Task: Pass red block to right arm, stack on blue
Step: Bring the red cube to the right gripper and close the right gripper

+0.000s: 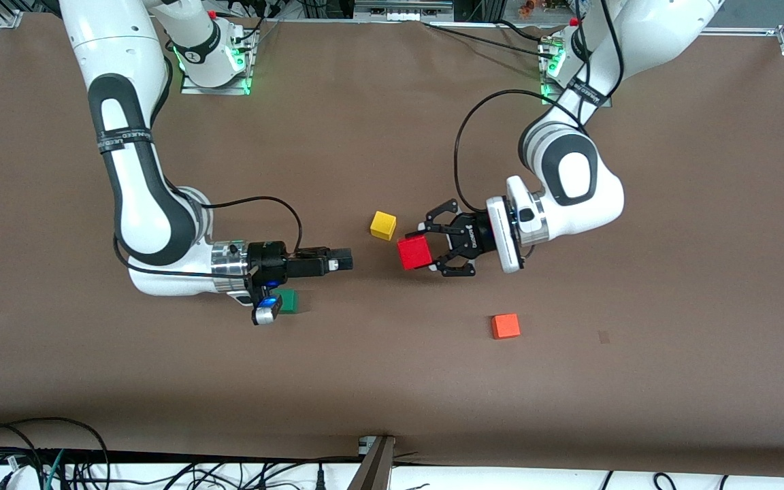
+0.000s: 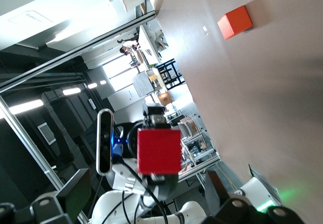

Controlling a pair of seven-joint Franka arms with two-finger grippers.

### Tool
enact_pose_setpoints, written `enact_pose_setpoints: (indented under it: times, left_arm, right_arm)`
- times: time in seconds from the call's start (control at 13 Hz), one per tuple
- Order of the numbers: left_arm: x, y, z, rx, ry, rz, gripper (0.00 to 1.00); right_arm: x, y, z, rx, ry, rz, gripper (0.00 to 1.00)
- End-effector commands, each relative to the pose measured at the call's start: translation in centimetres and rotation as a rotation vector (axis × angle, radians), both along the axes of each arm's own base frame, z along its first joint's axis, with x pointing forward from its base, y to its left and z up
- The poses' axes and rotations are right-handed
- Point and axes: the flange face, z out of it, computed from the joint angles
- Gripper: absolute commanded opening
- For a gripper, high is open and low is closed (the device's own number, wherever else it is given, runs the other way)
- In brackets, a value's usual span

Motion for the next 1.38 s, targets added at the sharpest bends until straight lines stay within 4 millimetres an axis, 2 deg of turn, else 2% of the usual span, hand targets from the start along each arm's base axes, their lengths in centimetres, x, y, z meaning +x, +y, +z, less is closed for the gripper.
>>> enact_pose_setpoints:
  times: [0.0,0.08,0.23,0.69,0.77,0.85,0.92,1.0,1.08,1.15,1.31]
  left_arm:
    - [-1.2,-3.1,-0.2,0.014,-0.009,0.023,0.18]
    - [-1.6,-3.8,-0.2,0.005,0.004,0.031,0.18]
    - [-0.8,-4.1,0.6,-0.012,-0.011,0.038,0.18]
    - [-0.4,-4.7,0.3,-0.035,0.002,0.05,0.18]
    - [-0.4,-4.7,0.3,-0.043,0.01,0.058,0.18]
    - [-0.5,-4.8,0.3,-0.047,0.013,0.06,0.18]
    - [-0.5,-4.9,0.3,-0.048,0.014,0.059,0.19]
    - [-0.8,-5.4,0.3,-0.053,0.016,0.054,0.19]
    - [-0.9,-5.6,0.3,-0.063,0.026,0.062,0.19]
    - [-1.0,-5.6,0.3,-0.068,0.033,0.067,0.19]
    - [-1.3,-6.1,0.6,-0.075,0.033,0.063,0.18]
  right_arm:
    - [-0.7,2.0,0.1,-0.012,-0.002,-0.032,1.0]
    - [-1.0,2.8,0.0,-0.021,-0.005,-0.031,1.0]
    - [-1.4,3.6,-0.2,-0.032,-0.014,-0.031,1.0]
    - [-1.5,3.9,-0.4,-0.036,-0.016,-0.029,1.0]
    - [-1.6,4.0,-0.5,-0.04,-0.015,-0.031,0.94]
    - [-1.6,4.2,-0.4,-0.042,-0.015,-0.034,0.8]
    - [-1.7,4.2,-0.5,-0.046,-0.013,-0.036,0.5]
    - [-1.6,4.2,-0.5,-0.047,-0.01,-0.038,0.26]
    - [-1.6,4.2,-0.4,-0.046,-0.01,-0.038,0.1]
    - [-1.6,4.1,-0.3,-0.045,-0.011,-0.039,0.03]
    - [-1.6,4.2,-0.2,-0.044,-0.011,-0.039,0.01]
